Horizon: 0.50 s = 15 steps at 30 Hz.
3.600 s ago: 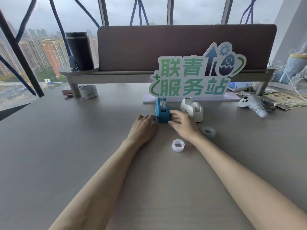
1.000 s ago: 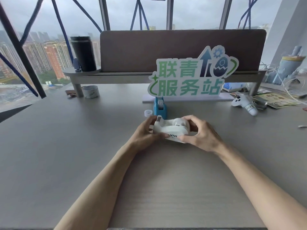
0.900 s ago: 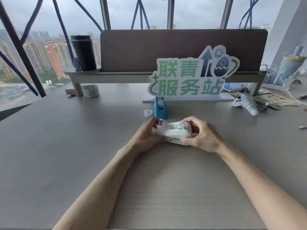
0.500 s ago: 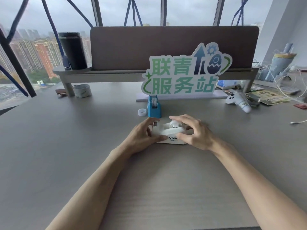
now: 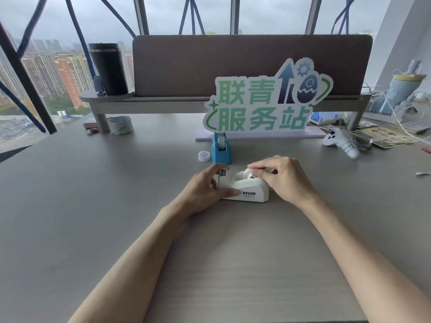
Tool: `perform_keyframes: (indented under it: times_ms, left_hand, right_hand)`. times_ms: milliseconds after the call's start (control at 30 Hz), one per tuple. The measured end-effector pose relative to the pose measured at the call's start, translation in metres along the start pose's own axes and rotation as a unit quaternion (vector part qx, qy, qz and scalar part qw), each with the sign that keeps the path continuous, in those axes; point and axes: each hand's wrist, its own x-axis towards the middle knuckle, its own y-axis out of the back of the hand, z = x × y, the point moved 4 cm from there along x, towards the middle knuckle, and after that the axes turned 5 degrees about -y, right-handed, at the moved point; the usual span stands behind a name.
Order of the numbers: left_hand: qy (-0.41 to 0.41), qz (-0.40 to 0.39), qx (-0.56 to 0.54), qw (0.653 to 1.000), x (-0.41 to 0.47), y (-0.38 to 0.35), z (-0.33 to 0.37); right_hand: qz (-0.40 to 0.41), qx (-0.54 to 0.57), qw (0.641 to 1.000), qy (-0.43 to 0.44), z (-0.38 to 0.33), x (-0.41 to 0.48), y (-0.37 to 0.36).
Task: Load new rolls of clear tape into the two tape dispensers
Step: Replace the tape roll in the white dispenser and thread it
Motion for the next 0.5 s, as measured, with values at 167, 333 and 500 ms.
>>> perform_keyframes:
  times_ms: [167,333,500]
  left_hand:
    - [0.006,-0.003,0.008,1.000,0.000,0.000,0.000]
    - [0.025,0.015,0.012,1.000,0.001,-0.002,-0.001]
    - [0.053,0.058,0.109,0.991,0.016,-0.005,-0.001]
  right_hand:
    - [0.037,-0.003,0.998,0.047,-0.006,-0.004,-0.001]
    - [0.085,0.055,0.994,0.052,-0.008,-0.005,0.007]
    - [0.125,0.099,0.987,0.007,-0.006,-0.006,0.006]
